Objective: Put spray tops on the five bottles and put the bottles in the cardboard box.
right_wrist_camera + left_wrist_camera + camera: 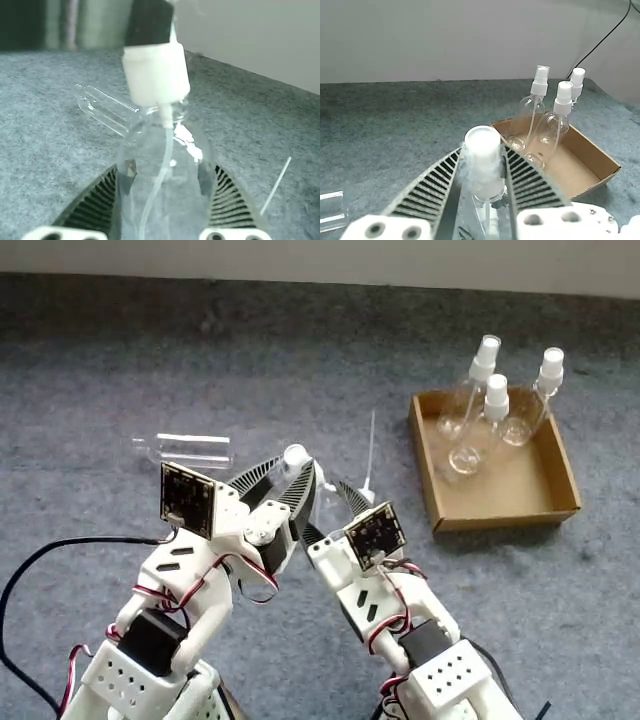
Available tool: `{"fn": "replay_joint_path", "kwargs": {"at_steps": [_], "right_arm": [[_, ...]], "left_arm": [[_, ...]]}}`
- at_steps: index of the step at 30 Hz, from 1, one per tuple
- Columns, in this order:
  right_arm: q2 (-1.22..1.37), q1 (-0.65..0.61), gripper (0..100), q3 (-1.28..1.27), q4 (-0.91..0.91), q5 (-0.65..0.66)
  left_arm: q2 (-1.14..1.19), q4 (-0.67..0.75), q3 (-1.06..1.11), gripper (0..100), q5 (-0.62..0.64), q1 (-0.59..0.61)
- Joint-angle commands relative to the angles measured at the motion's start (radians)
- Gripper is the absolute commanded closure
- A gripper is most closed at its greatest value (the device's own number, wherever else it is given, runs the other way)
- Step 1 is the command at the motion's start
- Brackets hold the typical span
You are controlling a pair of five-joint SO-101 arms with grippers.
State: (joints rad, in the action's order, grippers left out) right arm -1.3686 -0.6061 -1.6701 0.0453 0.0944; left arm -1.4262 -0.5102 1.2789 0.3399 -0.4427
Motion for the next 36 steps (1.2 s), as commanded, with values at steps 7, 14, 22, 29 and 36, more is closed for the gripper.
{"fn": "replay_joint_path", "kwargs": {"at_steps": [7, 14, 22, 29, 36], "right_arm": [[-0.019, 0.015, 90.6, -0.12, -0.025, 0.0], [-0.019, 0.01, 90.6, -0.12, -0.025, 0.144], [-0.019, 0.015, 90.4, -0.12, -0.028, 0.153], [-0.019, 0.016, 90.4, -0.12, -0.03, 0.152], [-0.019, 0.016, 90.4, -0.12, -0.03, 0.152]], "left_arm": [[0.004, 0.014, -0.058, 100, -0.011, -0.013], [0.004, 0.008, -0.053, 100, -0.011, -0.015], [0.004, 0.008, -0.053, 100, -0.011, -0.015], [-0.005, 0.006, 0.021, 100, -0.011, -0.016], [-0.005, 0.006, 0.038, 100, -0.011, -0.016]]}}
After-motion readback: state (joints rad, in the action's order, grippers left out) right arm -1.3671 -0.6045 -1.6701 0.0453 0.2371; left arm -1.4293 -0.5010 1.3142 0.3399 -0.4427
